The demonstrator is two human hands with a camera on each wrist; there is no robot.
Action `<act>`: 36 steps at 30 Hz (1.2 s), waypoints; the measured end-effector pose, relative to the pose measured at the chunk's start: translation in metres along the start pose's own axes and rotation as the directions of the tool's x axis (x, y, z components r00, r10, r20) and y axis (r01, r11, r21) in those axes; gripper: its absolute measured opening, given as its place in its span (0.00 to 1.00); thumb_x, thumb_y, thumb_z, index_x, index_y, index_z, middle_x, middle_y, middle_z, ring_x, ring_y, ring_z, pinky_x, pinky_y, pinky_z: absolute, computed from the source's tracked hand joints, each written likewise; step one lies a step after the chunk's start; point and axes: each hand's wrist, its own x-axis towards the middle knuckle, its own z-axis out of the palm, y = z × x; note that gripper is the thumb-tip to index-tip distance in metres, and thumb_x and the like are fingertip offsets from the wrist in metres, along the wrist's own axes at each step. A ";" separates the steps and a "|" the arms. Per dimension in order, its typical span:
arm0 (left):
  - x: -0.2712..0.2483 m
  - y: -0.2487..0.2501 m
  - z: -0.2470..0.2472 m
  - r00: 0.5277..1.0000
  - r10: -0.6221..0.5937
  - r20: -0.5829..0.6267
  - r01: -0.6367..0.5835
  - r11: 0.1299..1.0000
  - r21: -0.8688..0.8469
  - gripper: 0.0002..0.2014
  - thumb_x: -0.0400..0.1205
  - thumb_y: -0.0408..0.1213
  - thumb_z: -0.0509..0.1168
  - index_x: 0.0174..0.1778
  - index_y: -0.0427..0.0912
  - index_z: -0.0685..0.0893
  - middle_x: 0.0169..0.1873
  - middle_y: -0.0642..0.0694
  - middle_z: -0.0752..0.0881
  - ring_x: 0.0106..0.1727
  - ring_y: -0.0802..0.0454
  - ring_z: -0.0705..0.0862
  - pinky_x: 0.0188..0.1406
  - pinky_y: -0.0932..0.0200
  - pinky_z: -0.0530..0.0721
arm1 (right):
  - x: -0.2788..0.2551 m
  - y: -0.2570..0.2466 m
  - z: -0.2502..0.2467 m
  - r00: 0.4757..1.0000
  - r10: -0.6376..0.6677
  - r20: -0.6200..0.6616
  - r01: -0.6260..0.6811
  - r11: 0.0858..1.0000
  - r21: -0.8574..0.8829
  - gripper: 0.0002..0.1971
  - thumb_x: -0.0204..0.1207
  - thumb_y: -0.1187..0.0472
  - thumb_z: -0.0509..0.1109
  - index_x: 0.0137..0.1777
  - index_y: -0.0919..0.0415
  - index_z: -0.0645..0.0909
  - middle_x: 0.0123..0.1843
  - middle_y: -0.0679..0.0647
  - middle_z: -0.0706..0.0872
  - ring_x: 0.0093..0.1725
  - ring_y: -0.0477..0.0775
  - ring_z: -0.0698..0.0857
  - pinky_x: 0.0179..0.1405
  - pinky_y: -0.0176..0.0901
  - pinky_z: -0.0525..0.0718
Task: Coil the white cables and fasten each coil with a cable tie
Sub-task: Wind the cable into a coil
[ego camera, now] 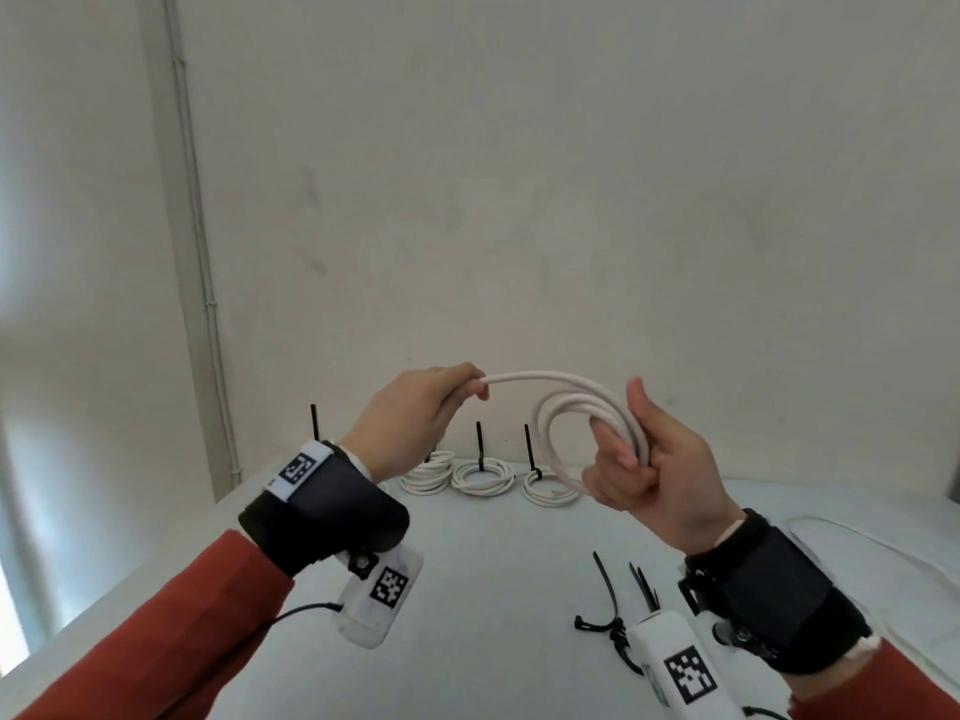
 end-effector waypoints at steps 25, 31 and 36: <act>-0.018 0.067 0.059 0.917 -0.373 0.139 0.156 0.018 -0.988 0.16 0.77 0.37 0.65 0.61 0.46 0.84 0.54 0.46 0.89 0.58 0.54 0.85 0.59 0.62 0.81 | 0.030 0.001 0.025 0.922 -0.237 -0.306 0.321 0.910 0.261 0.18 0.84 0.48 0.50 0.36 0.58 0.68 0.17 0.46 0.61 0.21 0.48 0.63 0.31 0.41 0.67; -0.014 0.055 0.056 0.873 -0.469 0.132 0.051 -0.181 -0.982 0.17 0.73 0.33 0.68 0.58 0.39 0.81 0.40 0.42 0.89 0.41 0.53 0.87 0.44 0.63 0.86 | 0.022 -0.001 0.027 0.947 -0.227 -0.228 0.286 0.920 0.269 0.18 0.83 0.48 0.49 0.36 0.58 0.65 0.21 0.48 0.65 0.29 0.50 0.70 0.41 0.40 0.75; -0.013 0.056 0.050 0.903 -0.371 0.218 0.145 -0.214 -0.966 0.14 0.79 0.38 0.62 0.57 0.37 0.84 0.40 0.46 0.88 0.42 0.56 0.85 0.45 0.64 0.85 | 0.022 0.009 0.022 0.942 -0.212 -0.260 0.267 0.943 0.198 0.17 0.81 0.47 0.54 0.38 0.58 0.72 0.36 0.50 0.75 0.43 0.50 0.74 0.57 0.48 0.74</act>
